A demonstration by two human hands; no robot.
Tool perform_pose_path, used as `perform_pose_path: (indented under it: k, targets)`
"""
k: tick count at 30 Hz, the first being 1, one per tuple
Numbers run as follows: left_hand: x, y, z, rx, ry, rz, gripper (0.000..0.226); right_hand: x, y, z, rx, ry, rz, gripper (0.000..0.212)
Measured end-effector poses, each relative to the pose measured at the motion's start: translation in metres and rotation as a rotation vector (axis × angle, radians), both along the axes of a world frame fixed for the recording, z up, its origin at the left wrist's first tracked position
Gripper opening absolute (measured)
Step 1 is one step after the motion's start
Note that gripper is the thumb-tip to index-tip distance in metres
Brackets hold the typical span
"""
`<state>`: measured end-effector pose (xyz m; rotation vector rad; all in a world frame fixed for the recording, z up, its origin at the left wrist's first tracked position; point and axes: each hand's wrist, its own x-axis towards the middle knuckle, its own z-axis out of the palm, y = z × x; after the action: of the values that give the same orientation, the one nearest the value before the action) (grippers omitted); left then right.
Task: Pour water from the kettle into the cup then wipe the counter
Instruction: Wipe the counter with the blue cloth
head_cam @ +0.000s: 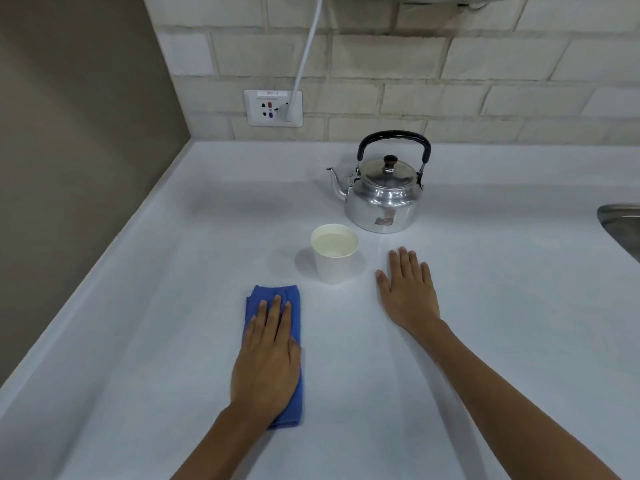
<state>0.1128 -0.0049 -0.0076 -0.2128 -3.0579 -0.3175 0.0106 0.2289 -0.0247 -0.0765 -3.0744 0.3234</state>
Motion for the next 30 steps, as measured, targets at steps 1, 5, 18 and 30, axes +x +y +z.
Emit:
perform_pose_path:
  k: [1,5,18,30]
  targets:
    - [0.002,0.013,0.000,-0.016,0.011,-0.026,0.055,-0.001,0.000,-0.001,0.002,0.009,-0.002,0.059]
    - [0.008,0.062,0.004,0.037,0.005,-0.106,0.050,-0.002,0.002,-0.003,-0.014,-0.001,0.001,0.059]
    - [-0.052,-0.027,-0.001,0.267,-0.084,0.127,0.051,0.101,-0.088,0.036,-0.269,-0.001,0.199,0.055]
    - [-0.065,-0.013,-0.022,0.080,-0.049,0.088,0.053,0.130,-0.077,0.023,-0.001,0.072,0.182,0.049]
